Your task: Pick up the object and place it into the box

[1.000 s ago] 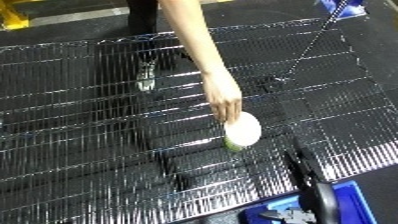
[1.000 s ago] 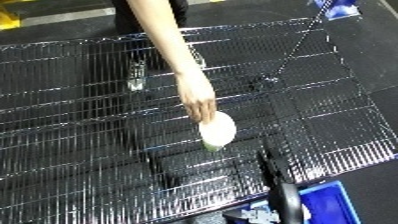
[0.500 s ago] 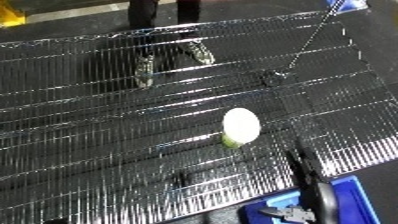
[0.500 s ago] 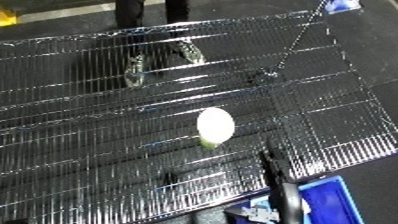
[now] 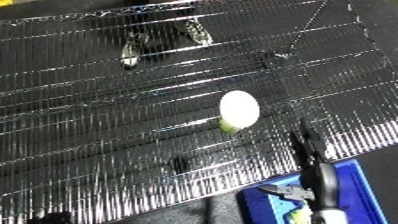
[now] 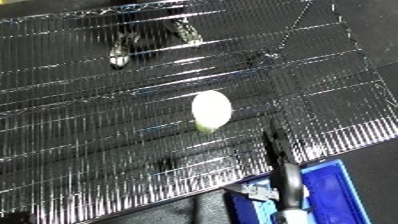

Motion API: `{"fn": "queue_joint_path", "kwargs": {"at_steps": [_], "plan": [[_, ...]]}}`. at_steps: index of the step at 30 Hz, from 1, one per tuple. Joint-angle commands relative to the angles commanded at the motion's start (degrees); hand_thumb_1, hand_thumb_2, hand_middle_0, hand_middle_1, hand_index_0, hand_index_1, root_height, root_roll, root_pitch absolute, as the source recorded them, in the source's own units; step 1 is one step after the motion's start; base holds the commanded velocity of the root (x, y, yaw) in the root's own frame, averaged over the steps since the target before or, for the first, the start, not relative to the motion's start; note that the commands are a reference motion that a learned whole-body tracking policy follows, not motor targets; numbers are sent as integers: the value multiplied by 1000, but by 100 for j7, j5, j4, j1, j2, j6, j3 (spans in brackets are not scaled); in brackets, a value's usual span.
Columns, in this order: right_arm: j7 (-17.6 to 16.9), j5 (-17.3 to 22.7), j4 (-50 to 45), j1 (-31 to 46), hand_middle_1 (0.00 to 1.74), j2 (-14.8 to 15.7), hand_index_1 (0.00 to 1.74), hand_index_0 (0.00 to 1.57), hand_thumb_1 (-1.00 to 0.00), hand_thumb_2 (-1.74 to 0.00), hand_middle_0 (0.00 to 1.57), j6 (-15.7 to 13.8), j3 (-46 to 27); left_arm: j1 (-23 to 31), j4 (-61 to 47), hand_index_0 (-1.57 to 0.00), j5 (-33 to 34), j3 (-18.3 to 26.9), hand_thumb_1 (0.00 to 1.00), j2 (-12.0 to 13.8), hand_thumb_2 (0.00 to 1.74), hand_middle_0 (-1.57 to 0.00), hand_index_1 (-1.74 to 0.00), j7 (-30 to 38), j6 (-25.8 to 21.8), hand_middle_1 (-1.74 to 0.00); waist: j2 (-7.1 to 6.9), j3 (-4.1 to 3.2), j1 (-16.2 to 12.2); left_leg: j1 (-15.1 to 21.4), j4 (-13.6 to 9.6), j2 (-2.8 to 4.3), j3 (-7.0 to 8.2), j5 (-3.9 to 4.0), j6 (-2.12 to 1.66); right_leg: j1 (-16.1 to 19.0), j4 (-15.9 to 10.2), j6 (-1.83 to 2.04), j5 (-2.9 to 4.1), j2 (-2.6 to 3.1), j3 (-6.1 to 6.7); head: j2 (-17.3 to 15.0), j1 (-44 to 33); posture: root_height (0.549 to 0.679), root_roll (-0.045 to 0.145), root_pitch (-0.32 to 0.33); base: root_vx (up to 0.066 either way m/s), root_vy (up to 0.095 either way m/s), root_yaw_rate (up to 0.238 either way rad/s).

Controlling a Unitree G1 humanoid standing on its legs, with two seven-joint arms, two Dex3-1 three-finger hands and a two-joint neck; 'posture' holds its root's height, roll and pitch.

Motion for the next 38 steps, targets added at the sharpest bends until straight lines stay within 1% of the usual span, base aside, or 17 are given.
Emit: {"fn": "queue_joint_path", "kwargs": {"at_steps": [4,8,12,16,19,23,28,31,38], "plan": [[34,-12,-10,-187,0,-63,0,0,0,0,0,49,-31,-78,42,-1570,30,-12,1000,17,1740,-1570,-1740,-8,50,-1740,14,0,4,-97,55,11,-5,-21,-6,-102,64,-3,-9,-12,-4,88,30,644,43,44,6,-22,13],[79,-37,-55,-369,0,-112,0,0,0,0,0,160,-78,-137,44,-1570,70,-14,1000,37,1740,-1570,-1740,-4,123,-1740,26,0,22,-203,120,19,-7,-47,-8,-208,136,-9,-20,-30,-18,201,93,643,43,53,23,-31,27],[96,-102,-98,-555,0,-135,0,0,0,0,0,282,-106,-188,22,-1570,110,-15,1000,54,1740,-1570,-1740,20,206,-1740,48,0,48,-333,180,20,-12,-70,-4,-349,215,-16,-27,-49,-37,369,178,641,43,65,23,-34,39],[123,-100,-108,-744,0,-164,0,0,0,0,0,426,-137,-231,-2,-1570,146,-5,1000,78,1740,-1570,-1740,55,306,-1740,75,0,71,-508,256,30,-18,-86,0,-537,321,-16,-35,-67,-50,619,203,638,41,81,24,-36,31],[139,-73,-129,-864,0,-199,0,0,0,0,0,553,-129,-252,-48,-1570,149,-15,1000,108,1740,-1570,-1740,88,351,-1740,104,0,91,-670,303,30,-11,-86,4,-715,401,-15,-38,-71,-58,774,260,635,40,98,12,-26,13],[115,-63,-101,-1052,0,-243,0,0,0,0,0,688,-76,-311,-140,-1570,131,-53,1000,140,1740,-1570,-1740,153,407,-1740,148,0,130,-897,338,15,-9,-66,15,-968,497,-7,-31,-66,-70,947,350,631,39,123,-7,-22,14],[76,37,147,-1386,0,-309,0,0,0,0,0,696,-4,-463,-186,-1570,91,-143,1000,171,1740,-1570,-1740,248,473,-1740,200,0,189,-1143,333,-2,-7,-33,23,-1233,556,9,-16,-67,-102,1150,487,629,37,155,-30,-22,27],[74,82,334,-1588,0,-337,0,0,0,0,0,670,43,-531,-177,-1570,51,-179,1000,193,1740,-1570,-1740,287,476,-1740,238,0,232,-1270,338,-9,-12,-23,24,-1363,586,12,-14,-71,-121,1292,573,627,36,172,-24,-11,24],[48,194,732,-1990,0,-439,0,0,0,0,0,577,176,-624,-192,-1570,-40,-238,1000,256,1740,-1570,-1740,303,453,-1740,316,0,318,-1463,395,-27,-19,-33,31,-1551,665,-13,-28,-83,-141,1463,764,625,36,194,-2,-1,36]]}}
